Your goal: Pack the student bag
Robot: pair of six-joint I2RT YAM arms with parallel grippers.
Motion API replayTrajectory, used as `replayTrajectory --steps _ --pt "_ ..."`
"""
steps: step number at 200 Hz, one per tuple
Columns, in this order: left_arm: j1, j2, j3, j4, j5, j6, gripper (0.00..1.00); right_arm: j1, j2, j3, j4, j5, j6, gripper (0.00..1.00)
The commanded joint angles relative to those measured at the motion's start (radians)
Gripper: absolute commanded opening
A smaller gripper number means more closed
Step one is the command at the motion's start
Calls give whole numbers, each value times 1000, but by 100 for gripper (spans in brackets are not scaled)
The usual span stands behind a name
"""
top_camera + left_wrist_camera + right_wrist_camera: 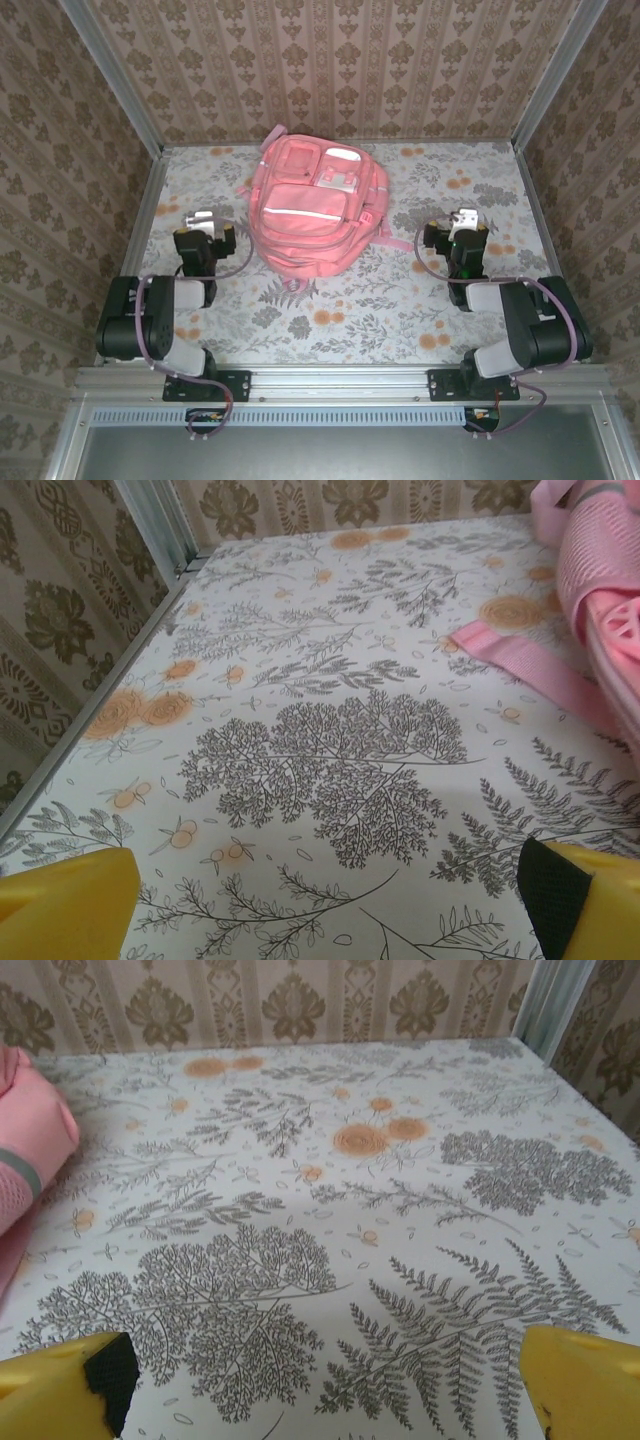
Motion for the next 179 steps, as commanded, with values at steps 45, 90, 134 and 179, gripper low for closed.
replayTrajectory --steps 45,90,134,179 --pt "3 26 33 15 -60 -8 100 -11 72 59 9 -10 6 100" --pt "12 24 32 7 -49 -16 100 -11 71 59 9 -11 7 100" --pt "11 25 34 6 -49 -13 100 -11 73 59 9 -11 7 100" --pt "12 26 39 -3 8 7 100 -12 73 59 8 -11 7 100"
